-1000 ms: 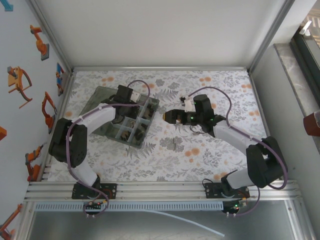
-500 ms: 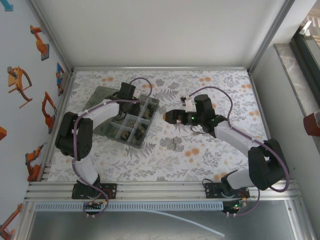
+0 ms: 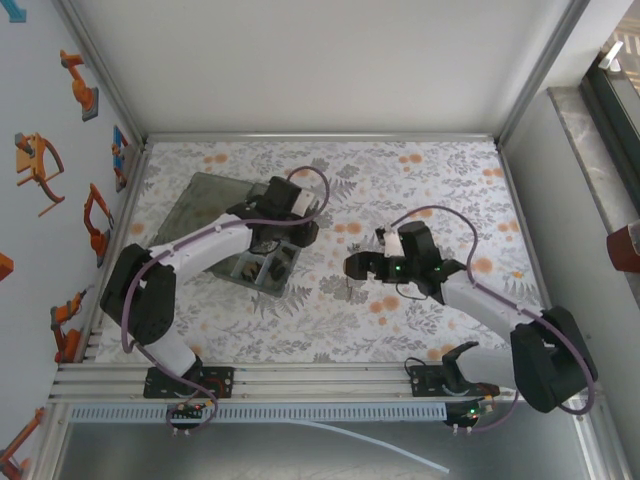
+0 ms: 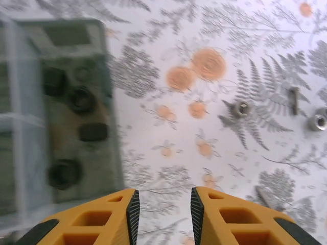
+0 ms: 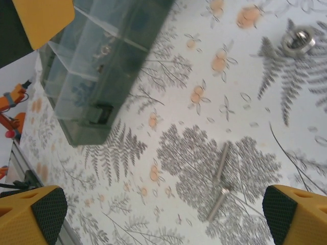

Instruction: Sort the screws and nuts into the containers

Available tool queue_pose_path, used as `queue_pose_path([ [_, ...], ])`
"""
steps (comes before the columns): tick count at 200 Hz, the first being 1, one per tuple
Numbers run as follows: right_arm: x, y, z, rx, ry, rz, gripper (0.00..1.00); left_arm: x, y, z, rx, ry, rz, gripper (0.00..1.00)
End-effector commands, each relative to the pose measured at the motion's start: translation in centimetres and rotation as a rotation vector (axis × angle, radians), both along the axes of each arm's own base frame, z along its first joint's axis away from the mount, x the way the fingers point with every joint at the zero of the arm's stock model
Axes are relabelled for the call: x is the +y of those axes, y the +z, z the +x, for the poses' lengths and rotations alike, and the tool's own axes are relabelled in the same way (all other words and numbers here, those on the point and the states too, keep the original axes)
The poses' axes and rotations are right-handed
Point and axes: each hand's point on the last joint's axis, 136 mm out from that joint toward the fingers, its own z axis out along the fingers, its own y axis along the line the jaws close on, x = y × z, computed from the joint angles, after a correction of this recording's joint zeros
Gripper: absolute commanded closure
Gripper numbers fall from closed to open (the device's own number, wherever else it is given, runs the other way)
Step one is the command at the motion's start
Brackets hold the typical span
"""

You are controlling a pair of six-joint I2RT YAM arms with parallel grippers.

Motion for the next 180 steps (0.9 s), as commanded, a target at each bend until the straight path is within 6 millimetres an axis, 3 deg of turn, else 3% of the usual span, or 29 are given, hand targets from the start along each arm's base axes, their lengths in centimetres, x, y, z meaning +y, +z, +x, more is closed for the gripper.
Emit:
queue_pose_path([
  [1, -1.8, -0.7, -1.5, 0.017, -0.061, -0.036, 0.0, -2.5, -2.8, -4.2, 0.253, 0.048, -0.019, 0.68],
  [30, -3.2, -0.9, -3.2, 0.006, -0.082, -0.041, 0.0, -5.7, -4.8, -7.2, 0.41, 0.056, 0.086, 0.65],
  [60, -3.8, -0.6, -3.8, -0.038, -0.096, -0.027, 0.0, -7.4, -7.1, -8.8, 0.488, 0.088, 0.199, 0.6],
  [86, -3.8, -0.7, -4.1, -0.043, -0.085, -0.029, 0.0, -8.2, -7.9, -9.1, 0.493, 0.118, 0.221, 0.6],
  [119, -3.8, -0.5, -4.2, -0.062, -0.069, -0.028, 0.0, -8.0, -8.7, -9.5, 0.472, 0.122, 0.299, 0.62],
  [180, -3.7, -0.5, -4.1, -0.068, -0.063, -0.029, 0.01, -8.8, -10.1, -8.3, 0.437, 0.122, 0.319, 0.66],
])
